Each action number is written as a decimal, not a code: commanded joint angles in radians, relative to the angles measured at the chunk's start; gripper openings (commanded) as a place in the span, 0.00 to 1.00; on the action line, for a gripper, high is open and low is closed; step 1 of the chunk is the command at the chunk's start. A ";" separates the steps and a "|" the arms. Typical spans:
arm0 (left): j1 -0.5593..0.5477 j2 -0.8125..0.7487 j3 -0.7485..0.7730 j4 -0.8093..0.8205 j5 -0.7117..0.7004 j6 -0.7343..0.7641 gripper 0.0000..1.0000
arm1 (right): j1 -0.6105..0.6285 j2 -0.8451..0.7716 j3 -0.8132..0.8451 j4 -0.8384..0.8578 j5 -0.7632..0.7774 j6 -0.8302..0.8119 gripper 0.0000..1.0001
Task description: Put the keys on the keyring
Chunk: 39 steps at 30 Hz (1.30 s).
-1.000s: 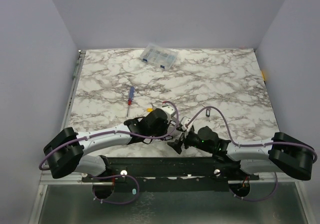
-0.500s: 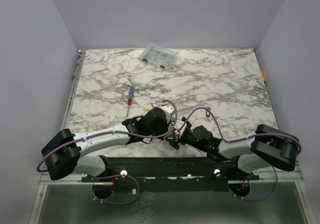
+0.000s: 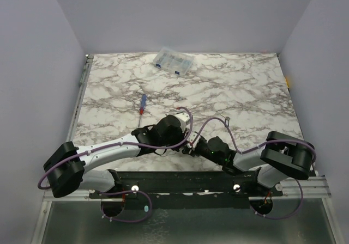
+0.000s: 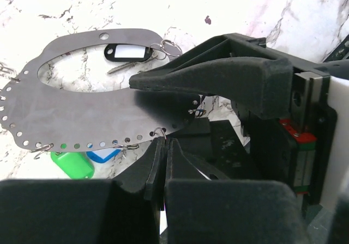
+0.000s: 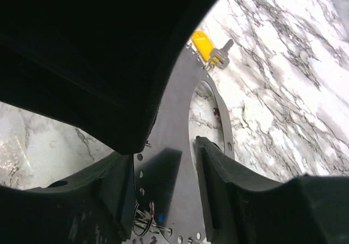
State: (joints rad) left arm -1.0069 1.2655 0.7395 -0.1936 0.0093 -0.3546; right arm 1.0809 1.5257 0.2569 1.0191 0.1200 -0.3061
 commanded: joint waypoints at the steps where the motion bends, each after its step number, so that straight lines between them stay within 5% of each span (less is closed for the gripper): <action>1: 0.008 -0.030 0.045 -0.019 0.029 -0.014 0.00 | 0.008 0.017 0.022 0.074 0.039 -0.032 0.49; 10: 0.010 -0.030 0.068 -0.032 0.042 -0.027 0.00 | 0.024 0.044 -0.004 0.192 0.049 -0.040 0.50; 11: 0.009 -0.031 0.070 -0.033 0.043 -0.029 0.00 | 0.025 -0.102 -0.010 0.218 0.045 -0.034 0.49; 12: 0.010 -0.033 0.072 -0.034 0.046 -0.032 0.00 | 0.026 0.029 -0.016 0.244 0.039 -0.030 0.48; 22: 0.019 -0.035 0.102 -0.064 0.063 -0.045 0.00 | 0.042 0.015 -0.035 0.307 0.005 0.016 0.02; 28: 0.022 -0.045 0.132 -0.091 0.061 -0.043 0.00 | 0.045 -0.035 -0.056 0.289 0.011 0.036 0.01; 30: 0.024 -0.048 0.149 -0.106 0.061 -0.041 0.08 | 0.045 -0.068 -0.056 0.259 0.003 0.047 0.01; 35: 0.024 -0.088 0.186 -0.132 0.052 -0.017 0.51 | 0.045 -0.168 -0.046 0.159 -0.038 0.102 0.01; 39: 0.024 -0.157 0.210 -0.149 0.042 0.035 0.65 | 0.045 -0.253 -0.050 0.093 -0.061 0.150 0.01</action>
State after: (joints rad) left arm -0.9707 1.1904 0.8963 -0.3424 0.0257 -0.3630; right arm 1.1175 1.3483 0.2012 1.1416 0.1177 -0.2241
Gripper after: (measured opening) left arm 0.588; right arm 0.066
